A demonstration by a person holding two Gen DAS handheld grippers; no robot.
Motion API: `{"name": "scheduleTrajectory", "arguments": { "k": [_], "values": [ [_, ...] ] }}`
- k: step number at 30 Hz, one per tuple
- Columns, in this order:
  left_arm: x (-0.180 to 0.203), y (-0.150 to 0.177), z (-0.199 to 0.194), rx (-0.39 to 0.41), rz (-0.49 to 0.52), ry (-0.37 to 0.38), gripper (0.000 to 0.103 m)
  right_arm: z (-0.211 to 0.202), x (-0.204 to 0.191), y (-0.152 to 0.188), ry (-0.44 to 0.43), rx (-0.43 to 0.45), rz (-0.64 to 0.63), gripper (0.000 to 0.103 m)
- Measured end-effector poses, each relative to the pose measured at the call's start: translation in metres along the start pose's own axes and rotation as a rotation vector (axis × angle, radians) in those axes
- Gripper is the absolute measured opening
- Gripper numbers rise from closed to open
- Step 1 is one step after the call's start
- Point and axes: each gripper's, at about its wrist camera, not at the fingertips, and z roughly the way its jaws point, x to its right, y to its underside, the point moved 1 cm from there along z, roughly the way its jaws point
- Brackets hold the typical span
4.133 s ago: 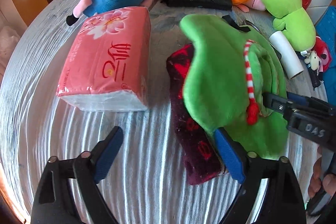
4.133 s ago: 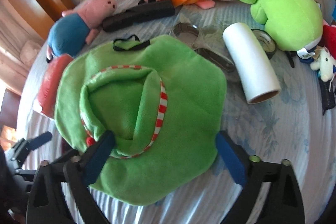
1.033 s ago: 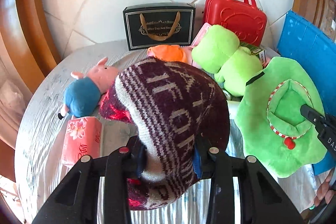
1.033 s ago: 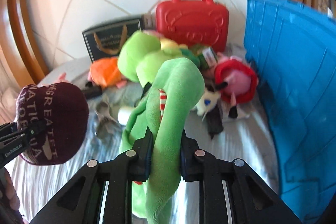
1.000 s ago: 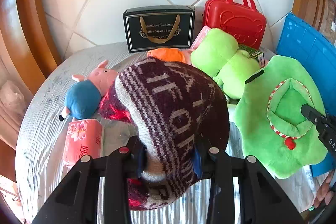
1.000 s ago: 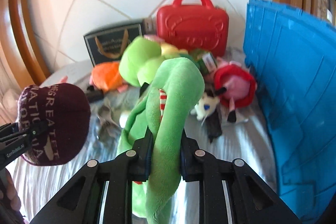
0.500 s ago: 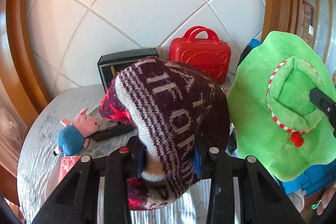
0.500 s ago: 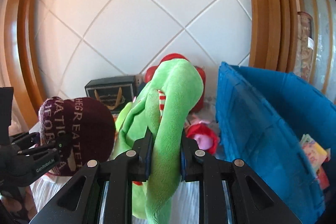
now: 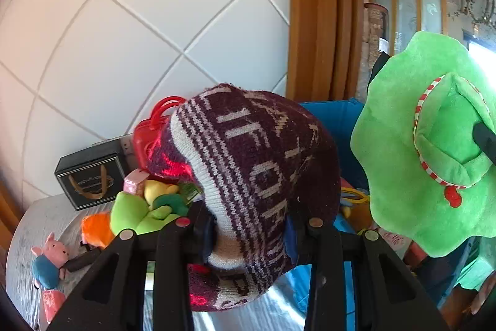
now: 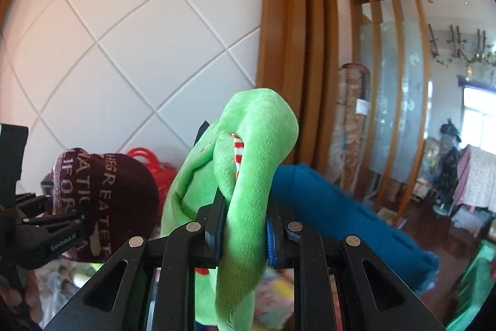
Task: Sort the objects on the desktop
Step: 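Carry the hat and beanie into the blue bin and open both tools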
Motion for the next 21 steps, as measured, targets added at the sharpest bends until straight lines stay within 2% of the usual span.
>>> {"name": "scheduleTrajectory", "arguments": {
  "k": [5, 9, 12, 14, 15, 16, 17, 18, 19, 21],
  "values": [
    [0.068, -0.024, 0.027, -0.034, 0.049, 0.055, 0.035, 0.019, 0.060, 0.000, 0.141, -0.021, -0.030, 0.020],
    [0.109, -0.030, 0.048, -0.066, 0.093, 0.068, 0.035, 0.052, 0.094, 0.016, 0.182, -0.064, -0.025, 0.020],
    [0.127, -0.032, 0.062, -0.110, 0.088, 0.082, 0.037, 0.068, 0.111, 0.023, 0.185, -0.092, -0.012, 0.020],
    [0.134, -0.033, 0.073, -0.137, 0.093, 0.090, 0.043, 0.080, 0.120, 0.026, 0.183, -0.114, -0.003, 0.024],
    [0.136, -0.031, 0.077, -0.143, 0.102, 0.094, 0.052, 0.086, 0.124, 0.025, 0.183, -0.126, 0.000, 0.028],
    [0.140, -0.029, 0.079, -0.144, 0.114, 0.096, 0.066, 0.089, 0.126, 0.026, 0.188, -0.136, 0.000, 0.045],
    [0.142, -0.026, 0.080, -0.141, 0.128, 0.085, 0.072, 0.094, 0.127, 0.027, 0.191, -0.145, -0.001, 0.070],
    [0.143, -0.024, 0.079, -0.129, 0.139, 0.076, 0.077, 0.094, 0.128, 0.027, 0.194, -0.148, -0.003, 0.083],
    [0.144, -0.023, 0.077, -0.120, 0.147, 0.073, 0.079, 0.093, 0.128, 0.028, 0.197, -0.143, -0.005, 0.100],
    [0.141, -0.023, 0.075, -0.127, 0.150, 0.085, 0.081, 0.090, 0.129, 0.026, 0.208, -0.135, -0.015, 0.103]
  ]
}}
